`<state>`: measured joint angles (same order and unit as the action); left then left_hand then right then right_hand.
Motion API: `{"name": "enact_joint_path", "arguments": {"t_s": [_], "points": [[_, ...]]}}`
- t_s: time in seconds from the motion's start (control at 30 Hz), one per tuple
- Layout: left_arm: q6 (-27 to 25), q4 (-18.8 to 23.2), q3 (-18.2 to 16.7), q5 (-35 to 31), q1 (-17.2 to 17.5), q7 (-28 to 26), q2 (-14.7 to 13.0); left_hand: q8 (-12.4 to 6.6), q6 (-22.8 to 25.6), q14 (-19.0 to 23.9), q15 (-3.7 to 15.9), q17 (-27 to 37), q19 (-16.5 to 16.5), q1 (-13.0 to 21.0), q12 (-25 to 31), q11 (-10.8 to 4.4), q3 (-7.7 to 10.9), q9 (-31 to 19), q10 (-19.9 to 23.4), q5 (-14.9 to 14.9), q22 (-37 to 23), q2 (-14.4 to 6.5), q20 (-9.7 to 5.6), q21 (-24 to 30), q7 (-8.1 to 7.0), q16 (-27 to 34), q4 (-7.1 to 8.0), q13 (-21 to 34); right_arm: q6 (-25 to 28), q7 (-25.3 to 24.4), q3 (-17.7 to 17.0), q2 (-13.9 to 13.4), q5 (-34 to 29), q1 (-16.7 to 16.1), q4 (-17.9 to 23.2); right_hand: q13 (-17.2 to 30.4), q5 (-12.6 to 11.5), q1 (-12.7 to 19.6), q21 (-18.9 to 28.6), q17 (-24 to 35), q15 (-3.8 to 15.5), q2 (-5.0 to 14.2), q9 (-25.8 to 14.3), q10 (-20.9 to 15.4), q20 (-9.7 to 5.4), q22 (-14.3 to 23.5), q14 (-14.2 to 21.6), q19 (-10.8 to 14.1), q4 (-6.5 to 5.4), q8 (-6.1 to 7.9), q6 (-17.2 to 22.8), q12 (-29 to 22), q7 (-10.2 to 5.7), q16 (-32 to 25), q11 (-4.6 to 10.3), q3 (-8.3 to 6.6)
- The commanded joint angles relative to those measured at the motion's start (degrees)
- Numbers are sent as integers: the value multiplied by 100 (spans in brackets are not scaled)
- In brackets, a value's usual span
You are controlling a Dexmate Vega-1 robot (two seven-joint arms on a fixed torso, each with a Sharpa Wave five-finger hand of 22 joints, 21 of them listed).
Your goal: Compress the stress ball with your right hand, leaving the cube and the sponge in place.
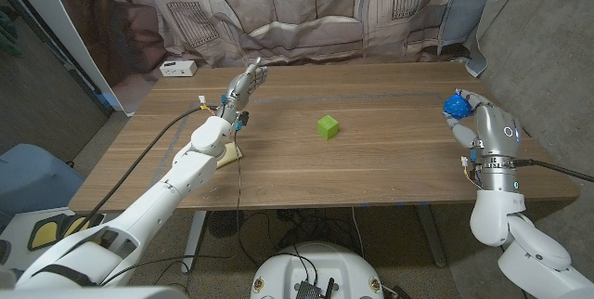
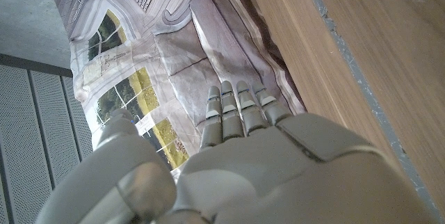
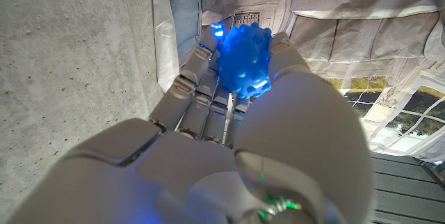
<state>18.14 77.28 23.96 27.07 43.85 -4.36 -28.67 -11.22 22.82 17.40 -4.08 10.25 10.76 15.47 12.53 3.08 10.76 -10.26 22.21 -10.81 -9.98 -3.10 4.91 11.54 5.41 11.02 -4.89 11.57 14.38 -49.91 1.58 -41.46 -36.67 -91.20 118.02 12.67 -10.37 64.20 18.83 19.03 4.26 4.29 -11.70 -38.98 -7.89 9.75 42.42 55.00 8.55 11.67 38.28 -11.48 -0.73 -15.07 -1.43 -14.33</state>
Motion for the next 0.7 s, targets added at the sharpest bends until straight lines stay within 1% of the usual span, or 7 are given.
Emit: {"name": "enact_joint_path", "arguments": {"t_s": [0.03,0.23,0.3,0.4,0.6,0.63,0.7], "points": [[10,-100,30,39,-46,98,36,20,37,50,4,12,20,-10,-9,6,4,-29,37,19,-34,-52,41,-20,8,-10,-42,18,13,-78,46,16,-21,0,-18,5,-16,97,24,44,407,16,-8,-35,-30,19,110,93,32,30,53,-53,-36,-88,14,-12],[-15,-63,27,33,-12,63,19,21,36,48,10,12,17,-11,-8,3,5,-29,42,19,-34,-54,34,-20,8,-11,-44,18,24,-90,65,10,-24,3,-10,6,-8,141,33,107,499,56,-8,-181,-75,29,228,150,34,70,177,-102,-126,-183,125,-15],[-13,-48,19,36,3,47,14,20,37,49,1,12,14,-11,-9,4,5,-29,40,19,-34,-54,37,-21,9,-11,-45,18,18,-107,69,22,-12,10,-12,7,-9,160,45,126,535,72,-8,-191,-93,32,309,190,37,79,209,-103,-135,-228,97,-19],[-14,-30,15,32,17,39,3,20,38,58,-5,12,11,-13,-5,-17,5,-29,49,19,-34,-55,40,-22,7,-7,-46,18,-32,-126,66,11,7,7,-22,9,-5,184,83,146,641,90,-8,-291,-114,39,491,297,37,107,308,-134,-156,-308,196,-27],[0,1,2,40,50,24,-5,18,44,56,-7,12,7,-15,-6,-6,5,-29,48,20,-34,-55,36,-23,3,-8,-47,18,-75,-148,54,5,24,-11,-11,35,-18,319,186,231,742,170,-12,-491,-183,59,833,538,69,162,515,-205,-181,-490,206,-71],[-3,14,1,38,59,20,-11,18,45,56,-9,12,6,-16,-7,-1,5,-29,45,20,-34,-55,37,-23,3,-8,-48,18,-75,-135,44,0,29,-23,2,67,-20,348,211,279,788,191,-15,-713,-219,70,934,574,61,203,664,-300,-240,-553,299,-66],[1,24,-2,35,69,10,-12,17,47,57,-13,12,7,-16,-4,-5,4,-29,53,20,-34,-55,35,-22,0,-8,-48,18,-77,-103,23,-5,50,-45,26,112,-31,471,272,360,854,221,-26,-848,-251,85,1101,675,96,258,863,-363,-344,-659,449,-80]]}}
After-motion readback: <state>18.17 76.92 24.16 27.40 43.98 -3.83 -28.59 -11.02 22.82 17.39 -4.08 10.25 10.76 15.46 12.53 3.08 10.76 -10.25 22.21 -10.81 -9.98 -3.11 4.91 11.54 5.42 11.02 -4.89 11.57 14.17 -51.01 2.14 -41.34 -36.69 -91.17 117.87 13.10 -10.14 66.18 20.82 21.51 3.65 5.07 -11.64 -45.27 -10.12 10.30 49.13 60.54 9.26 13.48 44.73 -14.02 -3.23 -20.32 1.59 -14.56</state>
